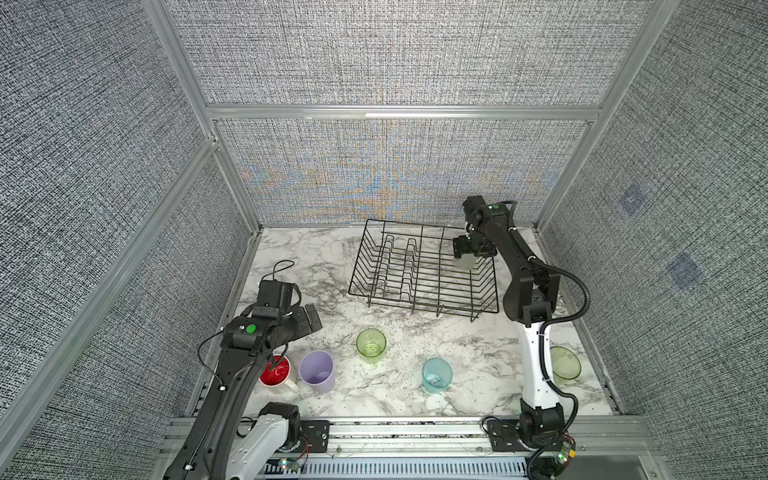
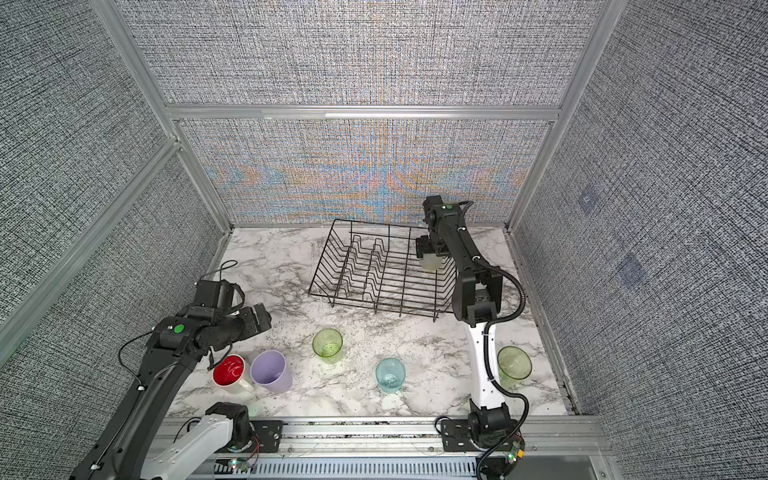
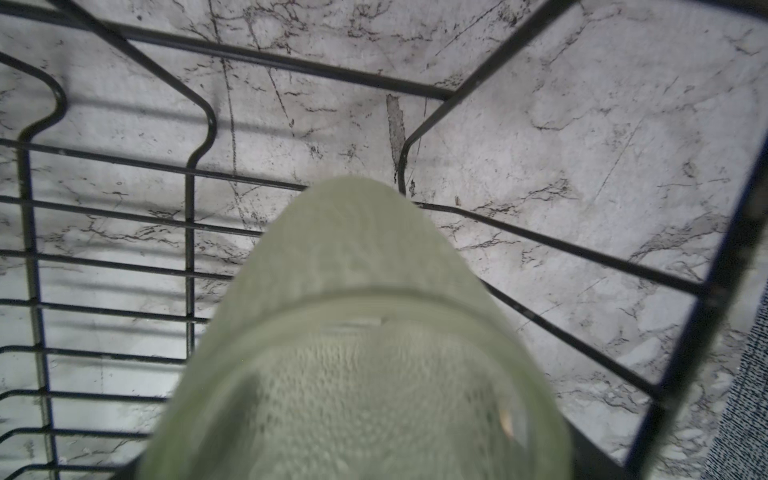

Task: Load the cups into the dish rack

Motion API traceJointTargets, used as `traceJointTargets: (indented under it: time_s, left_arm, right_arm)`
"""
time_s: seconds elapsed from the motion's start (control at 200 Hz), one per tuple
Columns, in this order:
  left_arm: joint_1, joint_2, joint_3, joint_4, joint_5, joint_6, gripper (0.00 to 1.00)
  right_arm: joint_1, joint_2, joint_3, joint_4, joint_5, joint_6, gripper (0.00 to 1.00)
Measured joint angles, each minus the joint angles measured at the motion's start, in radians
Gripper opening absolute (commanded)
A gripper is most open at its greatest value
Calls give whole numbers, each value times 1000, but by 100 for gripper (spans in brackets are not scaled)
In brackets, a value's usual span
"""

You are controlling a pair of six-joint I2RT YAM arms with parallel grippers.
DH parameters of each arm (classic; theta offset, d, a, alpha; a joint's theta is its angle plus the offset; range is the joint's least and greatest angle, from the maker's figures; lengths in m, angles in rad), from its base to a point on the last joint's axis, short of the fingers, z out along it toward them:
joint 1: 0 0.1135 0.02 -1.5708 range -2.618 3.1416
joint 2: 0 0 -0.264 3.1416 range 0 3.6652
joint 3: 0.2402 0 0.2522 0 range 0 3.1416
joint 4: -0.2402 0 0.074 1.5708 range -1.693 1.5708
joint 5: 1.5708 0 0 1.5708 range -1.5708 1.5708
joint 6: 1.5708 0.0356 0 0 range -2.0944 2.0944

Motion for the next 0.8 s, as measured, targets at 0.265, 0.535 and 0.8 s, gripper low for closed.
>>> traceJointTargets:
  time_s: [0.265,0.535,0.8]
  left_arm:
    - [0,-66,-27,-70,3,-50,99]
    - [0,-83,-49,-153,80,-108,86]
    - [0,-128,-116,-220,157,-180,70]
  right_arm:
    - [-4,-73,-39,3,-26,0,89]
    - [1,-276,-180,21,-81,19,89]
    - [4,-529,-424,129,-179,41,89]
